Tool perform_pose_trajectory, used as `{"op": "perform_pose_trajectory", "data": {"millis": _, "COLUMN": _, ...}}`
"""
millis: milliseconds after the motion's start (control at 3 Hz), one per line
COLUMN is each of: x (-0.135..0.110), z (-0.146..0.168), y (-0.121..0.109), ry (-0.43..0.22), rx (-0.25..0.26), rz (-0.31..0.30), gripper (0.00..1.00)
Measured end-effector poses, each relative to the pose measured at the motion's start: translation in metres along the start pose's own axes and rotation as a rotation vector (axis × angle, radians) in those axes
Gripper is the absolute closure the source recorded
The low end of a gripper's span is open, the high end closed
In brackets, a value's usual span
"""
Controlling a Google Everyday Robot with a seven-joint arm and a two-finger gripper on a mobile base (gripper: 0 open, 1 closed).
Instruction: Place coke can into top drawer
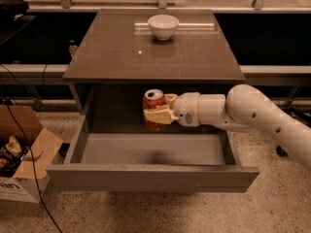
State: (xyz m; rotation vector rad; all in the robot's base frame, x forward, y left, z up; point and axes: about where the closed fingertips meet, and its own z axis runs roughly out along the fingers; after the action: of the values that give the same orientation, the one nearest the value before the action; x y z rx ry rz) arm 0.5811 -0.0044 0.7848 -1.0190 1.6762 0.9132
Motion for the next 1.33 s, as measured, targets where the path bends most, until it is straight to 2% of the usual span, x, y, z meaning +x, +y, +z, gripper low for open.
{"op": "perform_pose_trajectory", "data": {"millis": 333, "x": 0.026, "z": 0.006, "y": -0.016, "ry": -0.041, "rx": -0.013, "rz": -0.012, "gripper": 1.00}}
{"op": "perform_pose_trajectory", "data": {"millis": 667, "x": 0.033, "z": 0.008, "y": -0.017, "ry": -0.046, "rx": -0.018, "rz": -0.009, "gripper": 1.00}}
{"op": "perform_pose_trajectory", "data": {"millis": 1000, "x": 0.047, "z": 0.015, "y": -0.015, "ry": 0.027, "rx": -0.031, "rz": -0.044, "gripper": 1.00}}
{"op": "perform_pose_trajectory", "data": {"millis": 1333, "x": 0.062, "z": 0.021, "y": -0.013, "ry": 0.066, "rx": -0.044, "rz": -0.061, "gripper": 1.00}}
